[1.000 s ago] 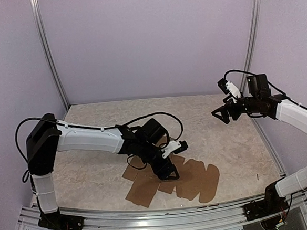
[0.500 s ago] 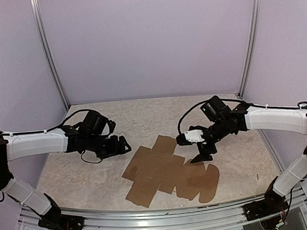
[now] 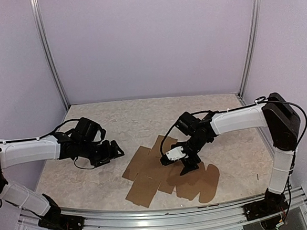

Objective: Fold the paper box

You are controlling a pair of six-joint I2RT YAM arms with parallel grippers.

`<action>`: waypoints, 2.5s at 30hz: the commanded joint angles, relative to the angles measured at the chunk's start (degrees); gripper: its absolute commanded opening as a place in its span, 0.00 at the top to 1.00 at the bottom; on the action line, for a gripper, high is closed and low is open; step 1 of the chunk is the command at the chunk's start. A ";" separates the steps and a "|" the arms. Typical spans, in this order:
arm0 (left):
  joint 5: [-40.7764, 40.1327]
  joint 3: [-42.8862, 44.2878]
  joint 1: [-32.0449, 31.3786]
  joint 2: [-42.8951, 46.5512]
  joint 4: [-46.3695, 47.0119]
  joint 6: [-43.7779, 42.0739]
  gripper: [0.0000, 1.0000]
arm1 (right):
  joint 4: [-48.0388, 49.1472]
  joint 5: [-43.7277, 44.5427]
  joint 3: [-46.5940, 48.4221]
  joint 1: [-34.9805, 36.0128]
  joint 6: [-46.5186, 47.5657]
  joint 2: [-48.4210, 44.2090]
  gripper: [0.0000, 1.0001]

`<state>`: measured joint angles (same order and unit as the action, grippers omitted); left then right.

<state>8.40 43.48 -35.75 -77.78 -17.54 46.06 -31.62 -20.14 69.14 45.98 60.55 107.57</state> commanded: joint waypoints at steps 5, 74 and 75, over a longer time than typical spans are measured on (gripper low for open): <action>0.56 0.16 1.83 -0.21 0.16 -0.85 0.18 | 4.49 5.82 5.11 -0.51 -14.33 8.23 0.24; 4.05 28.37 5.80 -31.29 -3.10 -14.37 0.25 | -32.62 -20.91 8.49 -18.13 -25.44 -5.57 0.30; 3.43 28.85 5.78 -30.79 -2.99 -14.86 0.25 | -29.29 -20.42 9.89 -21.39 -30.30 -4.68 0.30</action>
<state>15.62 68.86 -30.13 -108.99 -18.79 37.01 -64.42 -38.17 73.69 35.14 37.41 101.80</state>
